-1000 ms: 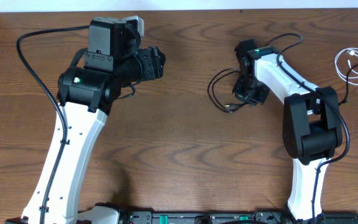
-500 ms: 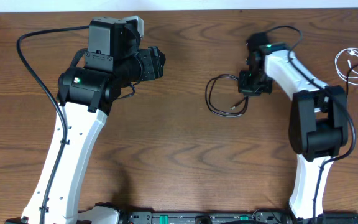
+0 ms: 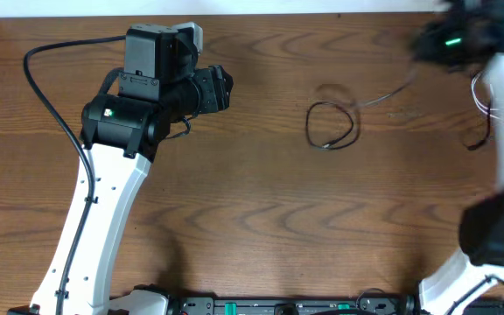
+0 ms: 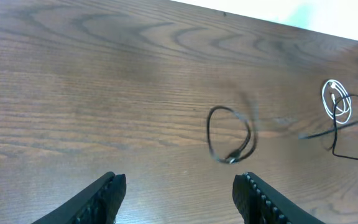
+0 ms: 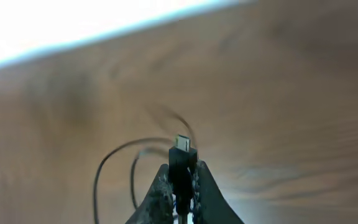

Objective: Untangle cables

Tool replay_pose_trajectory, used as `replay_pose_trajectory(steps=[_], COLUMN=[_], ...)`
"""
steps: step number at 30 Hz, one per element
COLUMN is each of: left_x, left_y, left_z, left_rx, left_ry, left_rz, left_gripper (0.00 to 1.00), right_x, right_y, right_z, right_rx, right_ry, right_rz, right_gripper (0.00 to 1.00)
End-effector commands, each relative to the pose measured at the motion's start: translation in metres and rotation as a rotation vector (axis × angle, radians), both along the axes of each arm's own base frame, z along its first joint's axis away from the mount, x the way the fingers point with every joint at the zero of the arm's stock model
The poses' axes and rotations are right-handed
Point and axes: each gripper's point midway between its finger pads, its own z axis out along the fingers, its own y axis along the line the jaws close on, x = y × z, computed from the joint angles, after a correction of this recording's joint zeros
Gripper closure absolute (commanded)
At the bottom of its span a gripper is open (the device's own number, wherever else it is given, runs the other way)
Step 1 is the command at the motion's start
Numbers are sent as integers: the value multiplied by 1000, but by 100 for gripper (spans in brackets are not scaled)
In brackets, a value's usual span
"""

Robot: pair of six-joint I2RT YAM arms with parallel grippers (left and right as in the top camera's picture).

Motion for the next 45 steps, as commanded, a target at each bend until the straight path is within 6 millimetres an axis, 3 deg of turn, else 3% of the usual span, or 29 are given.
replay_pose_trajectory(steps=[1, 6, 9, 10, 14, 21, 23, 24, 26, 27, 31, 35, 36, 37, 40, 41, 45], left_x=[1, 2, 2, 3, 4, 5, 4, 4, 4, 4, 4, 4, 4, 4, 2, 1, -4], left_y=[4, 4, 4, 3, 3, -2, -4, -6, -8, -9, -9, -9, -9, -9, -8, -8, -7], left_z=[1, 1, 2, 3, 4, 6, 7, 7, 8, 9, 8, 8, 8, 8, 6, 4, 0], left_rx=[20, 20, 18, 17, 16, 7, 7, 6, 5, 4, 4, 4, 5, 5, 8, 10, 16], left_ry=[-11, -11, -16, -21, -28, -38, -40, -42, -47, -50, -49, -49, -49, -48, -35, -28, -2], left_rz=[2, 2, 2, 2, 2, -10, -18, -21, -27, -28, -28, -28, -28, -28, -28, -28, -28], left_gripper=[39, 39, 39, 39, 39, 39, 39, 38, 38, 39, 38, 39, 39, 39, 10, 6, 4], right_x=[-4, -25, -41, -52, -71, -103, -105, -104, -99, -95, -90, -86, -80, -78, -73, -73, -77], right_y=[-70, -169, -212, -234, -262, -283, -280, -277, -266, -257, -231, -203, -178, -167, -129, -118, -63], right_z=[32, 61, 68, 70, 68, 46, 43, 41, 39, 38, 29, 22, 20, 19, 18, 18, 20], right_rx=[-52, -57, -54, -53, -58, -173, -190, -188, -180, -177, -170, -122, -79, -59, -5, 8, 56], right_ry=[-69, -132, -155, -162, -150, -2, 23, 30, 39, 44, 91, 128, 132, 135, 152, 158, 195], right_rz=[-183, -443, -548, -604, -673, -818, -818, -810, -772, -735, -674, -593, -495, -455, -333, -307, -179], right_gripper=[99, 99, 99, 99, 99, 99, 95, 85, 56, 34, 1, 1, 1, 1, 1, 1, 3])
